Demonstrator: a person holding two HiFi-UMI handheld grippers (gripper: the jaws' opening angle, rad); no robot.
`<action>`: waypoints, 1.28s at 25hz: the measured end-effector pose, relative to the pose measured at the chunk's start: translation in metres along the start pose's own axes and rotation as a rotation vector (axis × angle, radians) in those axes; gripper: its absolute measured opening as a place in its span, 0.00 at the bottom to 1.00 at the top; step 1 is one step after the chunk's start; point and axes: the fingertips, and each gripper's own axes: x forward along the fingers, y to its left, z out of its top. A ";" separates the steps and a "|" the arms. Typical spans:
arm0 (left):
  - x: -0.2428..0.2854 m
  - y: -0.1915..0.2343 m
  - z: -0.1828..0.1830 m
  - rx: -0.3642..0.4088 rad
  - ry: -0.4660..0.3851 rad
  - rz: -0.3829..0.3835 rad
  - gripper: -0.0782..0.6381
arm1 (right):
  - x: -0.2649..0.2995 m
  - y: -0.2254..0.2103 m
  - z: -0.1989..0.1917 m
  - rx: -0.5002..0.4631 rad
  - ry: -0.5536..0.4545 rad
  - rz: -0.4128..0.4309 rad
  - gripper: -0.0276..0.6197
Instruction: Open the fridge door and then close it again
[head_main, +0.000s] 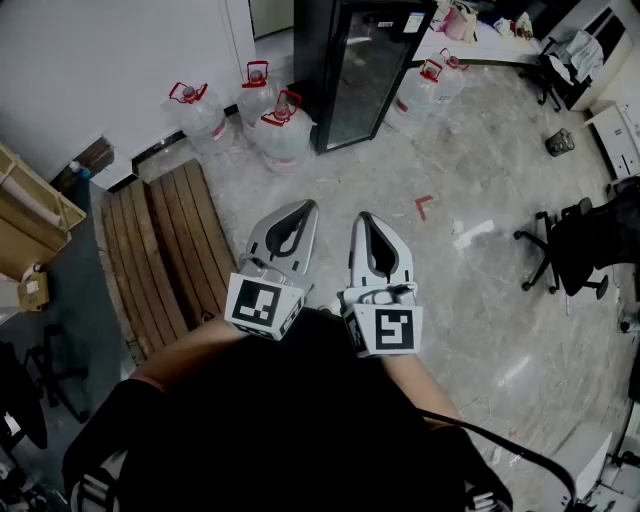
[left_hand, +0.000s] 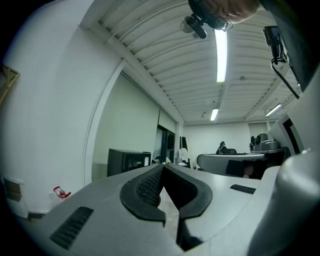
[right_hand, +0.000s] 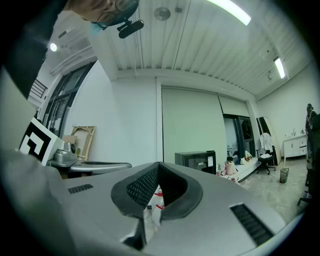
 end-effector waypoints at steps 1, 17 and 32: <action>0.002 -0.002 -0.001 -0.001 0.002 0.001 0.11 | -0.001 -0.003 -0.001 0.002 0.001 -0.001 0.07; 0.036 -0.035 -0.019 -0.051 0.010 0.064 0.11 | -0.011 -0.069 -0.020 0.103 -0.014 0.020 0.07; 0.182 0.059 -0.074 -0.078 0.088 0.082 0.11 | 0.135 -0.141 -0.067 0.103 0.052 0.023 0.07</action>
